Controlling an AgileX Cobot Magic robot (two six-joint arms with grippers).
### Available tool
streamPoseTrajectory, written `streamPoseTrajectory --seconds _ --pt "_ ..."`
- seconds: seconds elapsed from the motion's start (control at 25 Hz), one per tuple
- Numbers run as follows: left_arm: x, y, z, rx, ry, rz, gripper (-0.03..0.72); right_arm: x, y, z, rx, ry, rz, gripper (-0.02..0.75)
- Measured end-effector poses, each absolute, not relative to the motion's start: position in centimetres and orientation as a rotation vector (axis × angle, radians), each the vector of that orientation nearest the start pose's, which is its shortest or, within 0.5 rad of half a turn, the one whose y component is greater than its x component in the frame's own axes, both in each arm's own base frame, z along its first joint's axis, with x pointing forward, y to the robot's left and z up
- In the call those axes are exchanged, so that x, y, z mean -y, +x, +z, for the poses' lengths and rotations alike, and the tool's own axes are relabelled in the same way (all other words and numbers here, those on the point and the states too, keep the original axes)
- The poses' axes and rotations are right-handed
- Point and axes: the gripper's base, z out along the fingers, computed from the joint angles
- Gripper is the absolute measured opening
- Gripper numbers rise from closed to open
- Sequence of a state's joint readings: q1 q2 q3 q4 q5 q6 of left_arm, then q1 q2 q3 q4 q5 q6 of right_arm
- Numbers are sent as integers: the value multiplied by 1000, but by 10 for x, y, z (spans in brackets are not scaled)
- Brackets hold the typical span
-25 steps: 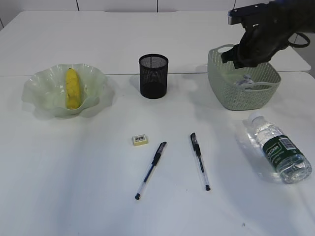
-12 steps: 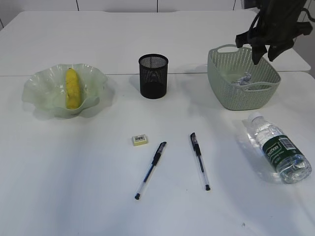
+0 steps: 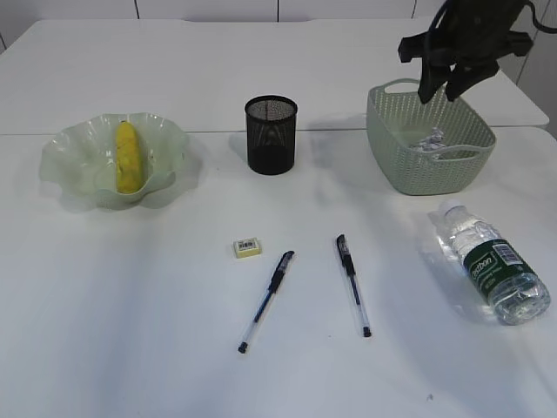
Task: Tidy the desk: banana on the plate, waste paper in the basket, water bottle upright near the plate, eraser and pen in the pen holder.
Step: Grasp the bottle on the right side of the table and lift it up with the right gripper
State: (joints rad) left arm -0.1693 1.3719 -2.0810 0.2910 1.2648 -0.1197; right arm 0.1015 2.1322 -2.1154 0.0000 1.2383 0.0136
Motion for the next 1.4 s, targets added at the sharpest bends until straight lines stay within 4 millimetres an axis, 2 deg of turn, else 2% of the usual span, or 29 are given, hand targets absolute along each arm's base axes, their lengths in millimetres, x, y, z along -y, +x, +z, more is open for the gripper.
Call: streamPoseTrajectory --seconds 0.12,0.32,0.6,0.8,0.96,1.16,1.32,1.4 --pt "12 220 564 -2009 -34 153 243 -49 457 311 -2713 -123 50 314" --pt "12 217 565 -2003 -35 149 243 -46 428 325 -2734 -126 43 394" --pt "13 215 567 -1998 -33 136 243 -40 385 314 -2841 -127 26 423" --pt "13 211 568 -1992 -29 123 243 -31 359 306 -2891 -152 -82 423" --pt "15 210 568 -1993 -22 97 243 -28 356 307 -2890 -161 -136 424" --pt "15 210 568 -1995 -11 96 243 -32 356 306 -2894 -143 -67 430" --pt "15 210 568 -1995 5 106 243 -33 357 305 -2899 -140 -50 516" --pt "15 210 568 -1995 9 108 243 -34 360 297 -2920 -142 -52 549"
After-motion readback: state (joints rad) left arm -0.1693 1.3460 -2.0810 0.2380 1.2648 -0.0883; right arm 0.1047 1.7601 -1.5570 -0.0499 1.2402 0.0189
